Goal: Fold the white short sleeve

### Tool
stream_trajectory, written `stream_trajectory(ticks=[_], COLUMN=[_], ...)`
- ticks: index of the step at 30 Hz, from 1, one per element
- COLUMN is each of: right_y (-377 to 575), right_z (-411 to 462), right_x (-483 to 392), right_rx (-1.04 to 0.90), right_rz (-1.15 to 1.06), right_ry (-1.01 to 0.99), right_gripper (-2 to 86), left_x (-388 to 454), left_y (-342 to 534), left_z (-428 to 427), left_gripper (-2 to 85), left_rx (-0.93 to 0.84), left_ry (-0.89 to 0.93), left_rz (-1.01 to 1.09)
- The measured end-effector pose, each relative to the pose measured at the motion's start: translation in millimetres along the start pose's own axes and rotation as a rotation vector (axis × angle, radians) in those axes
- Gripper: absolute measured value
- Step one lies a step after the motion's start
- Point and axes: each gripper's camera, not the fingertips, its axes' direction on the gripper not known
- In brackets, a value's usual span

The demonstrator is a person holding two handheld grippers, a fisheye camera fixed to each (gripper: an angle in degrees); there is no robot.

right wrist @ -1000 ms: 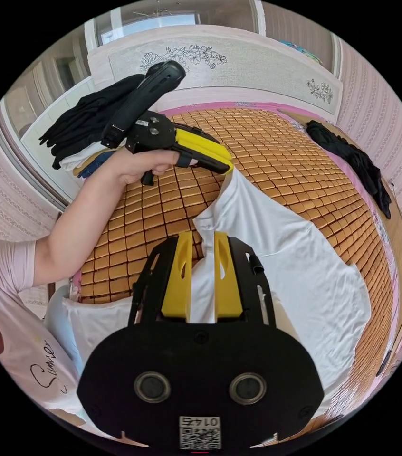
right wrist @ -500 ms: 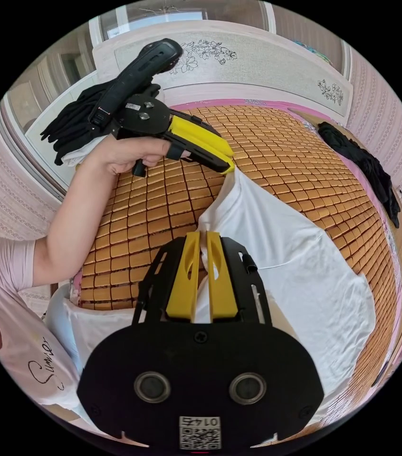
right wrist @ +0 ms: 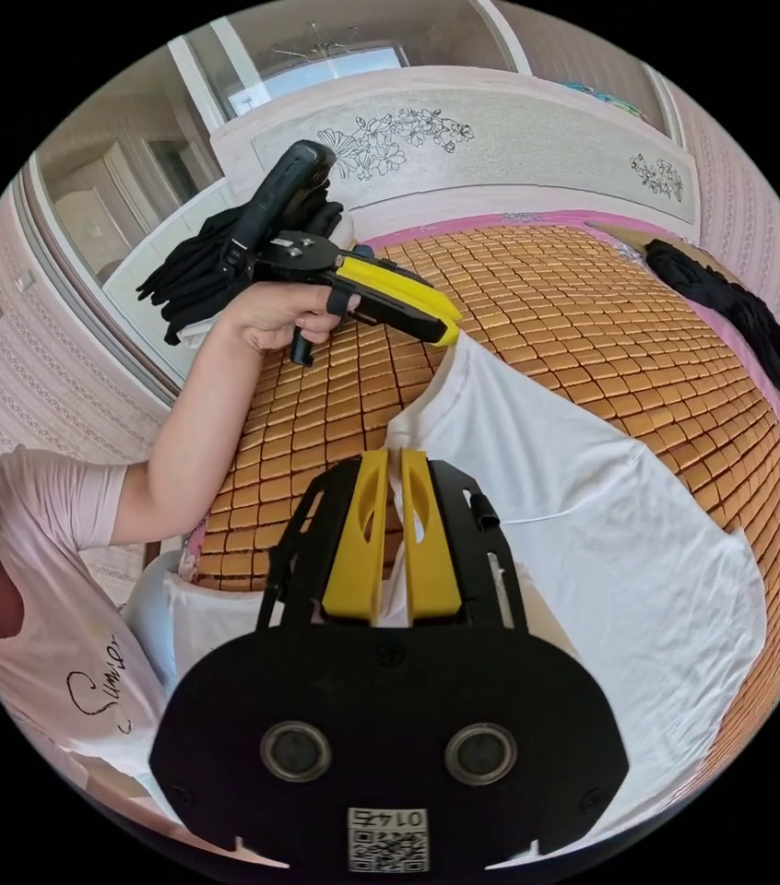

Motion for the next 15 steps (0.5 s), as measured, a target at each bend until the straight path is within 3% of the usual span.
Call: stream_trajectory(ticks=[6,15], right_y=[-1,0], right_z=[9,6], right_x=[-18,-22], right_rx=[-0.093,-0.12], right_rz=[-0.092,-0.089], right_ry=[0.074,0.072], right_gripper=[6.1,3.5], left_x=[-5,3], left_y=[2,11], left_z=[1,-35], left_gripper=[8.5,9.2], left_rx=[-0.054,-0.023], left_ry=[-0.011,-0.111], left_rz=[-0.016,0.003])
